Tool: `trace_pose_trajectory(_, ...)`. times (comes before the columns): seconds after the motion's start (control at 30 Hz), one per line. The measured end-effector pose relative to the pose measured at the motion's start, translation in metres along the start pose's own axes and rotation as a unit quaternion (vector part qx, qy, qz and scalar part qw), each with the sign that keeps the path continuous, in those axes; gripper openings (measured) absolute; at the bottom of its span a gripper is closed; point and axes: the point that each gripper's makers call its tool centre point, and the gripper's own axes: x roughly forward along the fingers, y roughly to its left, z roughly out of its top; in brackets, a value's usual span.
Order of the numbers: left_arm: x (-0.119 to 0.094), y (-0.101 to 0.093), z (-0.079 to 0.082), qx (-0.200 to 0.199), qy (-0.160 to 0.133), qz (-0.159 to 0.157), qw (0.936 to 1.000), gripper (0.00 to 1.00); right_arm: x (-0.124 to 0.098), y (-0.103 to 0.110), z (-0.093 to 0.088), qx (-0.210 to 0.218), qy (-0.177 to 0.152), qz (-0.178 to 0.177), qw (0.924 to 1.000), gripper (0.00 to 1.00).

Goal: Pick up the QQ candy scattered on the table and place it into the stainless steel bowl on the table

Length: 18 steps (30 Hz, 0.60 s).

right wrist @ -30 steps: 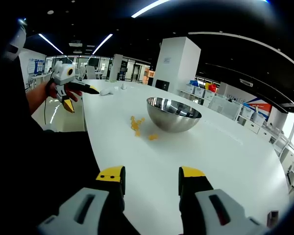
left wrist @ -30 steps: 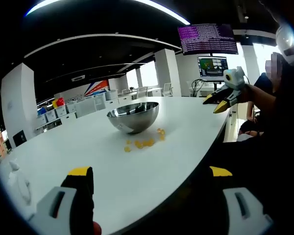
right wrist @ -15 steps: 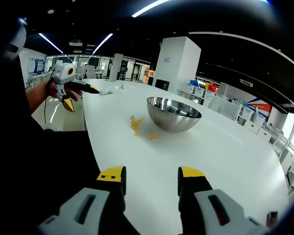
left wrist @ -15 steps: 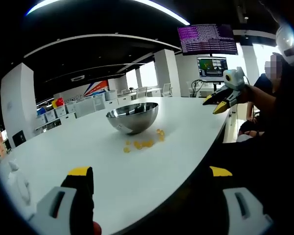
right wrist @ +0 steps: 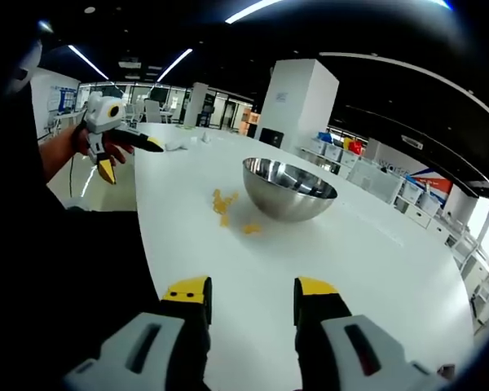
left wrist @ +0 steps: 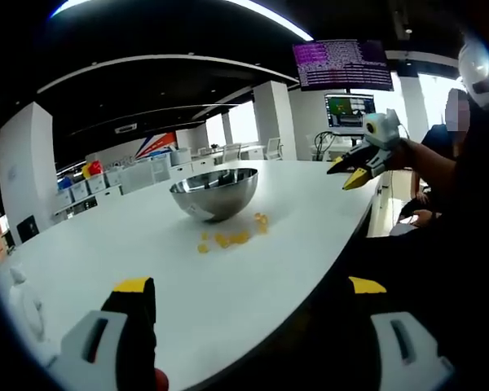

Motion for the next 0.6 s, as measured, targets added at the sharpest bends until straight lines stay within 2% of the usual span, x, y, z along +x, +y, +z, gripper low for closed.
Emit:
trace_pose_trajectory(0.2,-0.003,0.002,0.001,-0.005,-0.007,0.001,1.0000,0.95,0.024,0.001,0.011,-0.005,-0.003,0.014,0.9999,0.39)
trace_pose_trajectory(0.37,-0.007,0.003,0.001,-0.007,-0.008,0.004,0.9999,0.95,0.050,0.001,0.015,-0.021,0.010,0.025,0.9994,0.37)
trace_pose_trajectory(0.43,-0.009,0.004,0.000,-0.007,-0.006,0.004,0.9999,0.92,0.065,0.002,0.019,-0.023,0.012,0.032,0.9991,0.36)
trace_pose_trajectory(0.6,-0.013,0.006,0.001,-0.012,-0.014,0.005,0.9998,0.93,0.099,0.009,0.023,-0.026,0.022,0.055,0.9979,0.35)
